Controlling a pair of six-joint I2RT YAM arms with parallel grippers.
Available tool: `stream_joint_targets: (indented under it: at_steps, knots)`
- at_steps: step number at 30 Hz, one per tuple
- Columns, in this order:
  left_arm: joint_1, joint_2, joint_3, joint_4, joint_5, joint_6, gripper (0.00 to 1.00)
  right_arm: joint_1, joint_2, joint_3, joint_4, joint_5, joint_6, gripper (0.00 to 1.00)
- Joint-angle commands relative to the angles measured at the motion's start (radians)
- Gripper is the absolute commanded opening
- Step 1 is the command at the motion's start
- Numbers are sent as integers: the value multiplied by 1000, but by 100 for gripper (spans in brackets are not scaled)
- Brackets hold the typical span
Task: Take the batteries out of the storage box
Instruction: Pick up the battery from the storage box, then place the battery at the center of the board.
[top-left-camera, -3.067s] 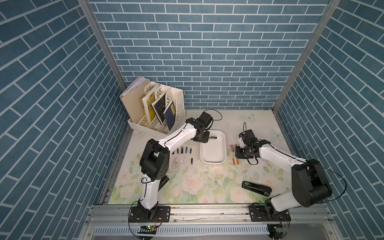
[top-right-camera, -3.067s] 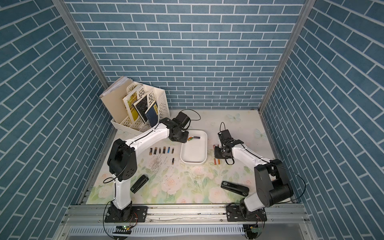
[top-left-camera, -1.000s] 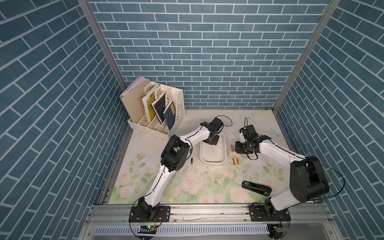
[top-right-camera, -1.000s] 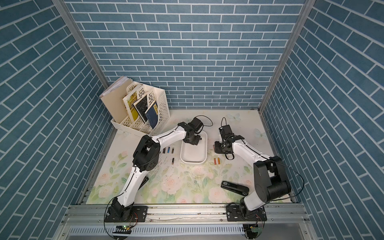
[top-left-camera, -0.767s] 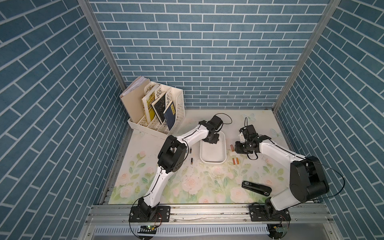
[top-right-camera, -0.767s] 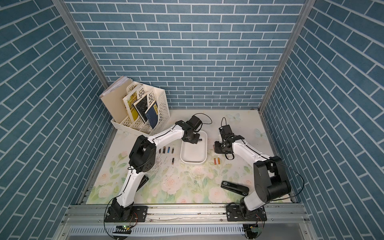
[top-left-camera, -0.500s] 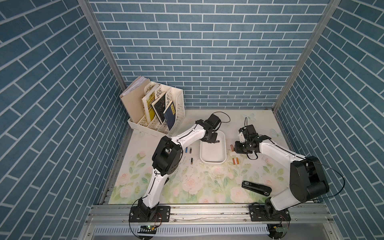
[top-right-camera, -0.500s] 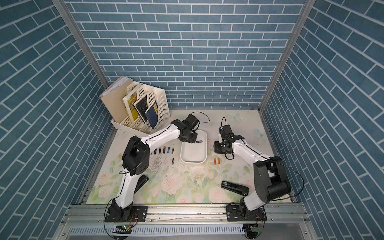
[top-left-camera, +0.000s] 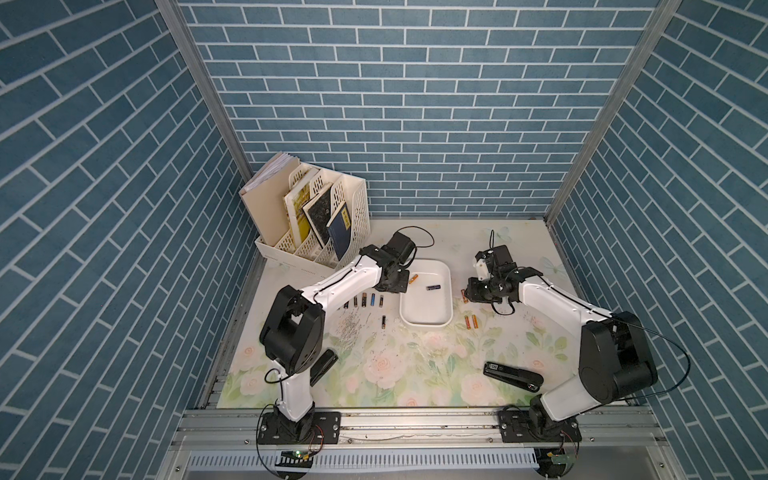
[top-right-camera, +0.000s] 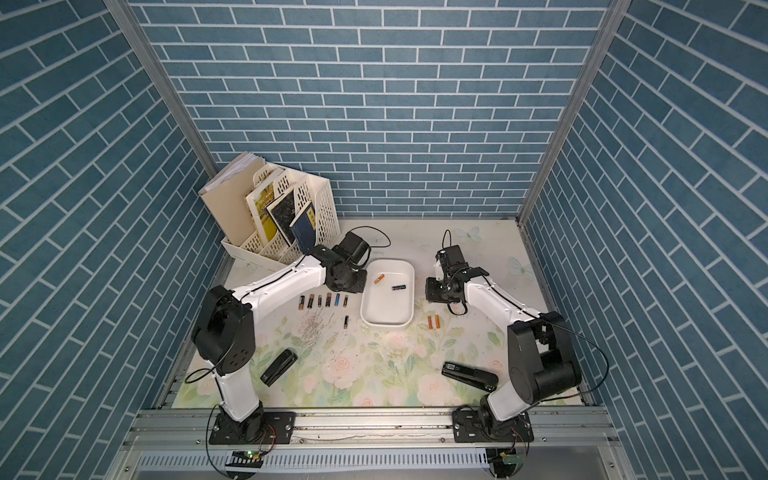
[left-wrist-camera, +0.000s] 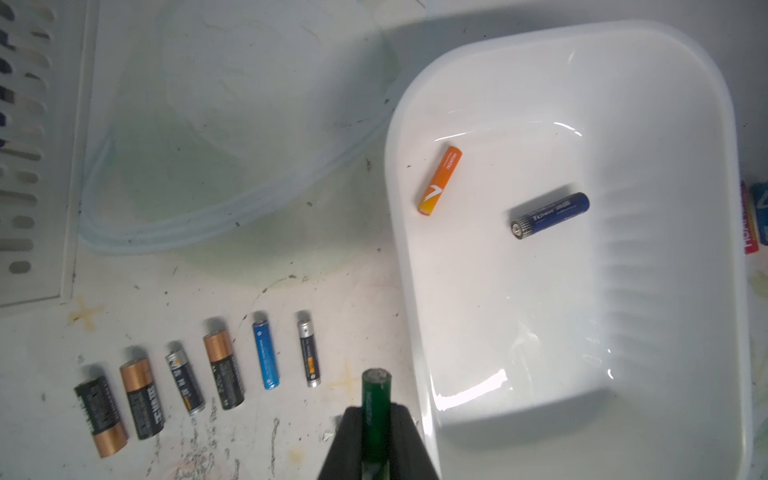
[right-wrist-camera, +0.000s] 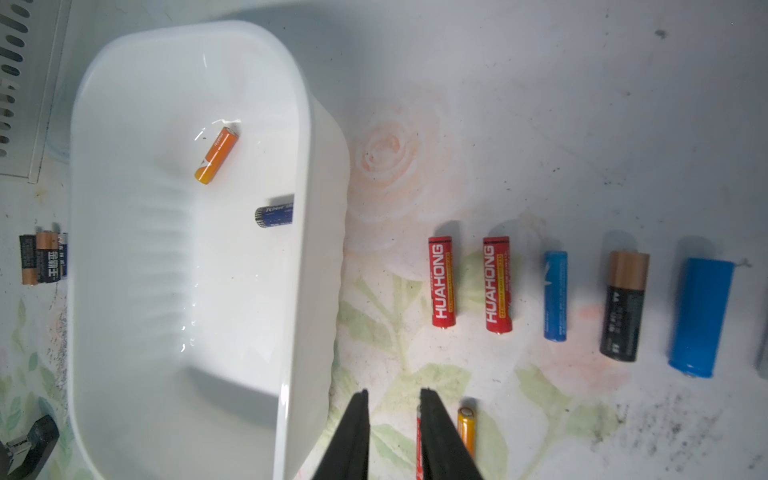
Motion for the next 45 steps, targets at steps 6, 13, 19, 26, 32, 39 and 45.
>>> stream_joint_targets:
  at_steps: [6,13,19,26,32,39,45]
  knots:
    - [49,-111,-214,47,-1,-67,18,3,18,39,-30,-7,-23,25]
    - [74,-144,-350,129,59,-120,18,4,15,42,-37,-5,-28,25]
    - [74,-119,-387,158,101,-136,19,4,13,34,-37,-2,-30,25]
    - [74,-98,-405,159,107,-142,19,3,18,24,-32,-4,-32,25]
    - [75,-85,-425,167,110,-144,19,3,20,24,-30,-6,-33,25]
    - [75,-66,-439,184,118,-145,19,4,23,24,-33,-7,-35,25]
    - [75,-54,-447,189,121,-143,21,4,21,27,-37,-5,-36,25]
